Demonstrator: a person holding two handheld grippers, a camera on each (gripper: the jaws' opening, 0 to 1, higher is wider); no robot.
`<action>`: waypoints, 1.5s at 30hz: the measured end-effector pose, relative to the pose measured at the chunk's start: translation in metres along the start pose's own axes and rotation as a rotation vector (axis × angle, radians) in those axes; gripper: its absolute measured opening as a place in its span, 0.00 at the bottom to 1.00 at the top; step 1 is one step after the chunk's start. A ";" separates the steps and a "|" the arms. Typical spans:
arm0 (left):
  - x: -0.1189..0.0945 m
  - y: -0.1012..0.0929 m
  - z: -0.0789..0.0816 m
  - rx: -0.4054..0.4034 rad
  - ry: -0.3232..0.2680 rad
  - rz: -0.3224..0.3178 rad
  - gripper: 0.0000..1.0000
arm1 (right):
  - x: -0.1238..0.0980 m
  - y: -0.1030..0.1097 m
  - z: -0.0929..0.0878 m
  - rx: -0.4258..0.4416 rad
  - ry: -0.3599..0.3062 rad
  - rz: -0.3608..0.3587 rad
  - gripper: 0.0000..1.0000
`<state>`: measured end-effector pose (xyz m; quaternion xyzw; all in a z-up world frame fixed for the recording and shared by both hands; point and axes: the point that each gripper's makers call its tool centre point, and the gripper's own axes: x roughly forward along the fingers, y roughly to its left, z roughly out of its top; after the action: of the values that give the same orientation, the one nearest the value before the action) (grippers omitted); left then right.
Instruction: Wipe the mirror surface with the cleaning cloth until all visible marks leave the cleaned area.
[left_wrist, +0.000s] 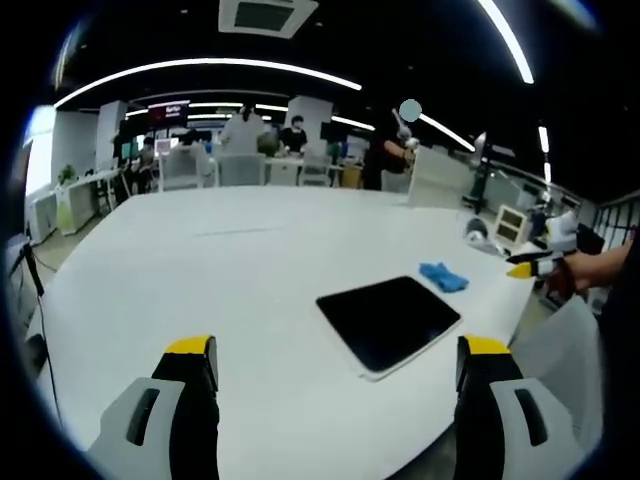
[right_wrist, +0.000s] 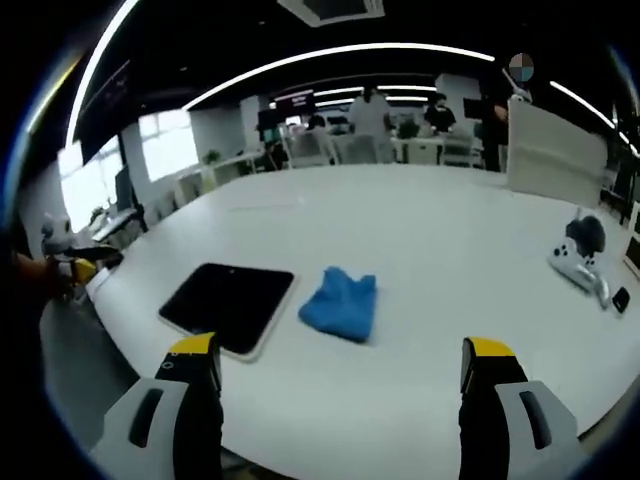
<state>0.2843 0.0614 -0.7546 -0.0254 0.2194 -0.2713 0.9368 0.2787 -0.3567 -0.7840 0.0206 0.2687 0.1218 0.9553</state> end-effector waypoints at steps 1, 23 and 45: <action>0.000 0.000 -0.001 0.002 0.002 -0.002 0.99 | 0.001 0.002 -0.002 0.006 -0.001 0.006 1.00; 0.001 -0.001 -0.001 -0.027 -0.008 -0.025 0.97 | 0.004 -0.003 -0.020 0.049 0.055 -0.022 1.00; 0.002 -0.001 -0.004 -0.012 0.009 -0.020 0.99 | 0.005 0.000 -0.022 0.045 0.054 -0.006 0.98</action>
<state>0.2840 0.0601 -0.7586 -0.0319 0.2252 -0.2795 0.9328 0.2711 -0.3558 -0.8051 0.0381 0.2973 0.1136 0.9472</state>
